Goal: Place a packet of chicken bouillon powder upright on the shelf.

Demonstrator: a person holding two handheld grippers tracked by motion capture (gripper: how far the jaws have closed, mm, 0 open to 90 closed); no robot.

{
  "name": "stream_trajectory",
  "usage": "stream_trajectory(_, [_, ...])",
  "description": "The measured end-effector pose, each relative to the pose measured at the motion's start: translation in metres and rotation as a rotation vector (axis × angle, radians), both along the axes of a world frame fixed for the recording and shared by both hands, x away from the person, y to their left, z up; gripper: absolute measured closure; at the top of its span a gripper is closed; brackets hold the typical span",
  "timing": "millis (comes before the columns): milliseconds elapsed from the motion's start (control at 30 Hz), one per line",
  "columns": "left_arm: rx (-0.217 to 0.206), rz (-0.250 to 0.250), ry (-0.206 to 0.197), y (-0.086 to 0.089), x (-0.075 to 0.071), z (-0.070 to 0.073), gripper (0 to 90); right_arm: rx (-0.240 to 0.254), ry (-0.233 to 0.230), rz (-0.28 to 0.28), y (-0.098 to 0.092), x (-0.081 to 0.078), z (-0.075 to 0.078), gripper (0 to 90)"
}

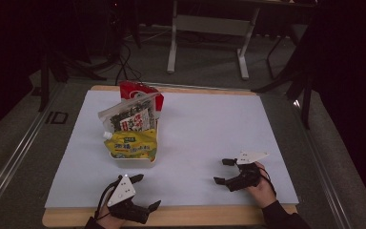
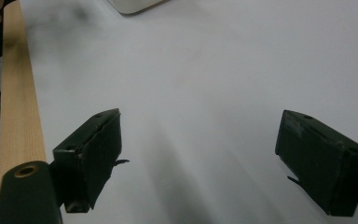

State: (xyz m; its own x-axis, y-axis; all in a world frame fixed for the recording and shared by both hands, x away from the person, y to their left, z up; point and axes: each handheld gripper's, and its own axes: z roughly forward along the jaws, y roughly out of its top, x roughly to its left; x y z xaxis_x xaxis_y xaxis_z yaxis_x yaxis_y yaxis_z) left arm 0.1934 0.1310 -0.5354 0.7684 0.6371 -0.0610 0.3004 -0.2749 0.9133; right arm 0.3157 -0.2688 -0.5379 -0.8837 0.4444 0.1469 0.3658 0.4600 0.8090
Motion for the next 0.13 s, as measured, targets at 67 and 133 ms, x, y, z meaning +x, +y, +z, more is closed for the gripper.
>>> stream_trajectory(67, [0.000,0.000,0.001,-0.0001,0.0001,0.0000,0.6,-0.001,0.002,0.000,0.0000,0.0001,-0.0002,14.1])
stream_trajectory(133, [0.001,0.000,0.000,-0.0002,0.0001,-0.0001,0.6,0.000,0.003,0.000,-0.0001,0.0001,-0.0004,14.1])
